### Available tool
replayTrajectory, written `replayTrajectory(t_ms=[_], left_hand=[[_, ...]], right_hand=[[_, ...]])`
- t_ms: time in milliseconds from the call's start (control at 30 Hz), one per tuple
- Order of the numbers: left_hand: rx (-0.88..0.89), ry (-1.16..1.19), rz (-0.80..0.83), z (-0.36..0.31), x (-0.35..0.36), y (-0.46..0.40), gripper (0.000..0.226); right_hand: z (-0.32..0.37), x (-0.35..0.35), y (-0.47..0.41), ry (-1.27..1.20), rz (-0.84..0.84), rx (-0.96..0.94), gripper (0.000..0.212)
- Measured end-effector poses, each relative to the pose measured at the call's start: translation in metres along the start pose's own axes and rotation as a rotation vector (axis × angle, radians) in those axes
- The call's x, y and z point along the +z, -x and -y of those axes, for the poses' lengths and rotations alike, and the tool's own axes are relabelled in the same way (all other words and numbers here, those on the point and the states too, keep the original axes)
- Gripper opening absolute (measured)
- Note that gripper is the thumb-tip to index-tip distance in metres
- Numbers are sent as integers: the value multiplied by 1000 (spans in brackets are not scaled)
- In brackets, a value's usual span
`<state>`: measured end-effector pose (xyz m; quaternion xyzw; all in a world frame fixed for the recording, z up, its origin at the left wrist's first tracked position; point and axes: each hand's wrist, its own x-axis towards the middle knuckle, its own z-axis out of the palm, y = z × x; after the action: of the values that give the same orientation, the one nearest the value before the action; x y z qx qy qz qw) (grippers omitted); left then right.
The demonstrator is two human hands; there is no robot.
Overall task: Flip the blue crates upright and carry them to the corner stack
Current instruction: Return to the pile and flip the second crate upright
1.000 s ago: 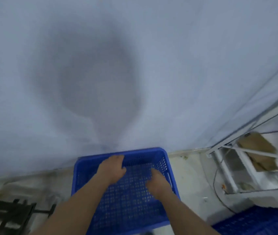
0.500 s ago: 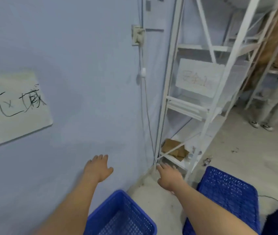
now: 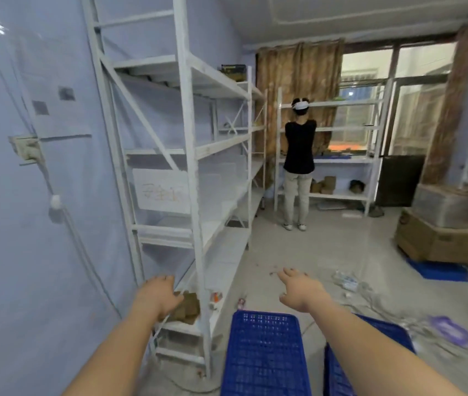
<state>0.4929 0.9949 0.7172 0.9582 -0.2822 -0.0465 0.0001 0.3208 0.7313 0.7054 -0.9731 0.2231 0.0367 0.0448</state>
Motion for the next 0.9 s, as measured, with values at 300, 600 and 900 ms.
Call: replayTrajectory(t_ms=[300,600,900], left_hand=[[359,-12,36,-306,24,-8,68],[459,39,178,-460,55,-36,72],[549,-16,194,-556,75,-145,72]], right_hand=[[-229,-3,88,-33,26,271,67],[-367,22,117,-164,55,507,67],[-458,46,63,-146,109,574,61]])
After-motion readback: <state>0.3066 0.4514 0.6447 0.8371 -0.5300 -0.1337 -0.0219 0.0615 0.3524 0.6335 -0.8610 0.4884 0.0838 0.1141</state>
